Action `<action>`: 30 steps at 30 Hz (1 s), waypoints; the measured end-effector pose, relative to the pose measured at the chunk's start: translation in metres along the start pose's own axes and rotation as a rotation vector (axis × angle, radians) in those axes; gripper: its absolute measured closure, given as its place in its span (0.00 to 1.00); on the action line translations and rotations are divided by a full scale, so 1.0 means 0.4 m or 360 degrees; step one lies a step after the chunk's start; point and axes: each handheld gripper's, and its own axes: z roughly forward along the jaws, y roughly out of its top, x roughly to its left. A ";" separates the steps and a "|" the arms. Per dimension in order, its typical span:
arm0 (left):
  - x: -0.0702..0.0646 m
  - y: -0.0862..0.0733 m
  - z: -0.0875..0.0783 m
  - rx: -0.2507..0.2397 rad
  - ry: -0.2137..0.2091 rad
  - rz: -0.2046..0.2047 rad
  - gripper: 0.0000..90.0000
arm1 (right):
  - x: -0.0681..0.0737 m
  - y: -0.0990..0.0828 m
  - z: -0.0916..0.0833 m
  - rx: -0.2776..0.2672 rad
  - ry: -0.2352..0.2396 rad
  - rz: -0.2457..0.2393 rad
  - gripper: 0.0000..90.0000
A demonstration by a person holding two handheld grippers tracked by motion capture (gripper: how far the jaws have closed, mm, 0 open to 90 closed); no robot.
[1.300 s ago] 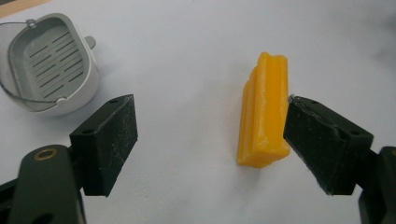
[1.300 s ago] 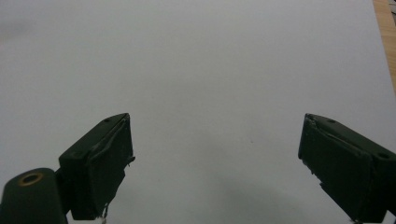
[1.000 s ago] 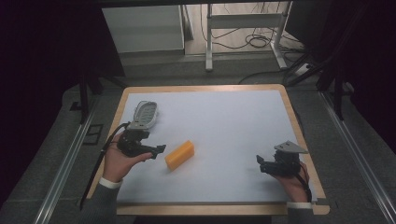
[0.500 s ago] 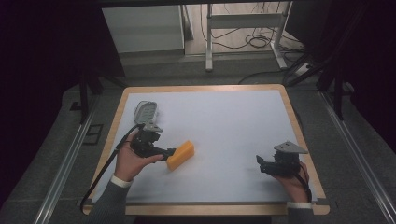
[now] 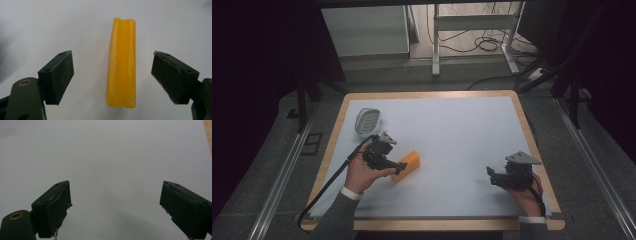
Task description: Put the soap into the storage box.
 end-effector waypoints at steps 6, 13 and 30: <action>-0.001 0.002 0.030 0.0057 -0.0002 0.0009 0.21 | -0.001 -0.001 0.001 0.0001 0.0000 0.0001 0.11; -0.006 0.003 0.073 0.0099 -0.0027 -0.0001 0.22 | -0.001 -0.002 0.002 -0.0001 0.0002 -0.0001 0.11; -0.007 0.002 0.137 0.0235 -0.0034 0.0009 0.45 | -0.002 -0.005 0.006 0.0016 0.0000 0.0004 0.11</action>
